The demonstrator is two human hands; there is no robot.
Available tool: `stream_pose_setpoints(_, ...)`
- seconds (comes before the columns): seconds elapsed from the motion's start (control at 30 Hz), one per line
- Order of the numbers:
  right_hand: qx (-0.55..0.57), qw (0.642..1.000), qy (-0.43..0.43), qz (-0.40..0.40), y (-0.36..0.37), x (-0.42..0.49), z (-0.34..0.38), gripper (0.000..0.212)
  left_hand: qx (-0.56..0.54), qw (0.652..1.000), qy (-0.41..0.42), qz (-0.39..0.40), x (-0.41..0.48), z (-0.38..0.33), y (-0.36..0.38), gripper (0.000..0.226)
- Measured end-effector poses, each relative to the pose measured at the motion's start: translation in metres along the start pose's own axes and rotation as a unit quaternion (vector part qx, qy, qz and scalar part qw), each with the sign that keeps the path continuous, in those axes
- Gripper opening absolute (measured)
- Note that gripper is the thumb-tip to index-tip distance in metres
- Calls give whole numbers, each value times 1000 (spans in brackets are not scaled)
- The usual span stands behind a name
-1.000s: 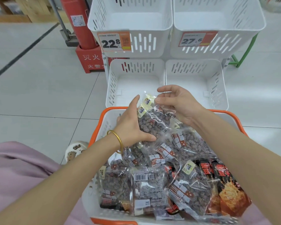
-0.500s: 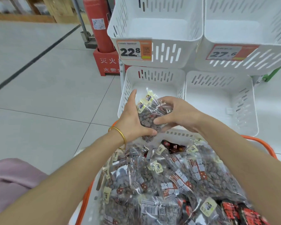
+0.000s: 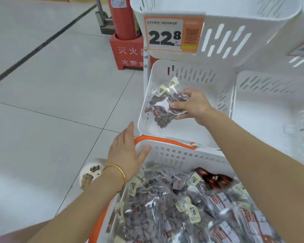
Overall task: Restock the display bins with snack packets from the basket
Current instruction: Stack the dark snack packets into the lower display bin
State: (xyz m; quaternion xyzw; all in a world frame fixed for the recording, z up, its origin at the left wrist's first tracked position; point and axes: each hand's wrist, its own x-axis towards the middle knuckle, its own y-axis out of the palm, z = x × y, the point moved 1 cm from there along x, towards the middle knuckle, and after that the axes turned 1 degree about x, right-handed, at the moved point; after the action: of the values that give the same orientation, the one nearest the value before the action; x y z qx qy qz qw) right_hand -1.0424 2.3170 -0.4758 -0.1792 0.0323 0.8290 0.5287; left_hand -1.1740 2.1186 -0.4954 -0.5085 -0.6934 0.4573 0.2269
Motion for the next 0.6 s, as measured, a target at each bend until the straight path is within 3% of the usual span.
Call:
stream_pose_setpoints(0.07, -69, 996, -23, -49, -1, 13, -11, 42, -8, 1000, 8, -6, -1, 1, 1, 82)
stream_pose_setpoints(0.1, -156, 984, -50, -63, -1, 19, -17, 41, -13, 1000, 11, -7, -1, 2, 1, 82)
stream_pose_setpoints(0.17, -326, 938, -110, -37, 2, 25, -30, 46, -20, 1000, 18, -6, 0, 2, 2, 82)
stream_pose_setpoints(0.23, -407, 901, -147, 34, 9, 28, -43, 49, -20, 1000, 23, -8, 1, 3, 2, 81)
stream_pose_setpoints(0.33, -447, 875, -120, 142, 23, 27, -59, 49, -15, 1000, 22, -3, 2, 3, 2, 80)
stream_pose_setpoints(0.47, -440, 870, -61, 212, 30, 27, -62, 59, -16, 1000, 18, -1, 3, 3, 2, 80)
stream_pose_setpoints(0.53, -427, 875, -36, 224, 29, 23, -59, 56, -17, 1000, 18, 0, 3, 3, 1, 81)
stream_pose_setpoints(0.6, -458, 866, -73, 187, 29, 22, -58, 51, -17, 1000, 19, 0, 3, 3, 1, 81)
